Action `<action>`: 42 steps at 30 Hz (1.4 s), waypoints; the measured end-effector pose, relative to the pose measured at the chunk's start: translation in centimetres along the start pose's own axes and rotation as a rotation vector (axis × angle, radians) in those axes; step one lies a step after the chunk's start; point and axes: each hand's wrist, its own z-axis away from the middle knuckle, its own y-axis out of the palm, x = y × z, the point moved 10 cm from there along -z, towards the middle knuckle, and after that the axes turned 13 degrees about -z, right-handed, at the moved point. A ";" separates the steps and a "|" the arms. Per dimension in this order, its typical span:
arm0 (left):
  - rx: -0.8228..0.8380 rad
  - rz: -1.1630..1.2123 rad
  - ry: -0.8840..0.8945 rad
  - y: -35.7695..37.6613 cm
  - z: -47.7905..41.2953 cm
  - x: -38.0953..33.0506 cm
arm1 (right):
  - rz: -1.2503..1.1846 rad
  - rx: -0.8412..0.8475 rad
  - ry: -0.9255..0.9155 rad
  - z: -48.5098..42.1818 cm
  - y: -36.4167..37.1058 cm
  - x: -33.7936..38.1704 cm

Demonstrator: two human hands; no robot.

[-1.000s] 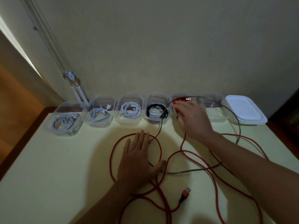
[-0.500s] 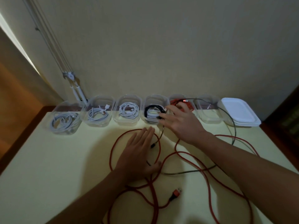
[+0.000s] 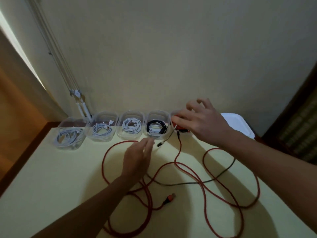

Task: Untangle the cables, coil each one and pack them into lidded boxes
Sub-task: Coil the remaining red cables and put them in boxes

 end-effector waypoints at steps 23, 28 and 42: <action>-0.090 0.347 -0.490 -14.8 2.5 -0.7 | -0.461 0.965 1.179 24.1 1.5 -1.4; -0.157 0.306 -0.451 -17.5 3.5 -0.8 | -1.115 1.221 1.522 24.9 -1.0 3.5; -0.065 0.450 -0.307 -23.9 2.8 -6.7 | -1.201 -0.385 1.148 -2.0 -23.8 -13.6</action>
